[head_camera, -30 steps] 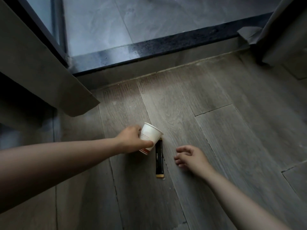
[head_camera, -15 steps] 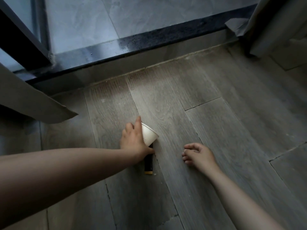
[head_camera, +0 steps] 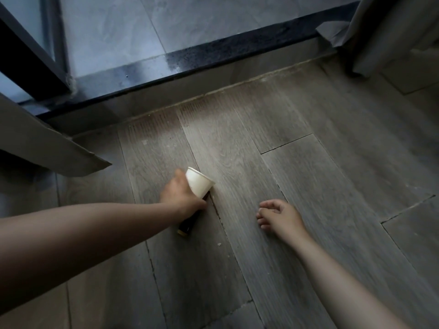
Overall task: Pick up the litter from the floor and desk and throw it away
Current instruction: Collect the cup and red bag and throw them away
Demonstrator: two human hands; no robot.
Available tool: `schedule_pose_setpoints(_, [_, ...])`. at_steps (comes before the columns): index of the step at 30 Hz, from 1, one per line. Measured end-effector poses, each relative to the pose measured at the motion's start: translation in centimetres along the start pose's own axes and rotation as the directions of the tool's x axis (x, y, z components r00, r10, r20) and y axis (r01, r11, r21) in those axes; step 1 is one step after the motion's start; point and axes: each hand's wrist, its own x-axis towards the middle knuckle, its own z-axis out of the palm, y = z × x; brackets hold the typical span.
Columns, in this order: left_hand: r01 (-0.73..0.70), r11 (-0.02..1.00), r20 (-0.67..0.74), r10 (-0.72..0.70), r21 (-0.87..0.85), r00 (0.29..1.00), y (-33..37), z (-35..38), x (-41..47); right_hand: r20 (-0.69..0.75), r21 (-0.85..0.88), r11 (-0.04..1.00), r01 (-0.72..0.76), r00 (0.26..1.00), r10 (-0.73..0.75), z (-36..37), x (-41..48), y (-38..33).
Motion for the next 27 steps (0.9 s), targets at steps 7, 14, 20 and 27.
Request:
schedule_pose_setpoints(7, [-0.049,0.996,0.071,0.054,-0.079,0.996,-1.4,-1.5,0.2,-0.023,-0.010,1.000,0.000,1.000,0.000,-0.5,0.2,0.7])
schedule_pose_setpoints(14, [-0.072,0.994,0.042,0.068,0.089,0.997,-1.1,0.6,-2.3,-0.037,0.002,1.000,0.012,0.999,-0.012,-0.7,0.1,0.6])
schedule_pose_setpoints(20, [-0.095,0.972,-0.019,0.101,0.216,0.995,-0.3,0.7,-2.6,-0.069,0.005,0.999,0.040,0.997,-0.040,-1.2,0.3,0.3])
schedule_pose_setpoints(27, [-0.059,0.988,-0.079,0.071,0.143,0.994,-0.7,1.3,-2.5,-0.107,0.021,0.998,0.053,0.993,-0.050,-1.5,0.7,0.4])
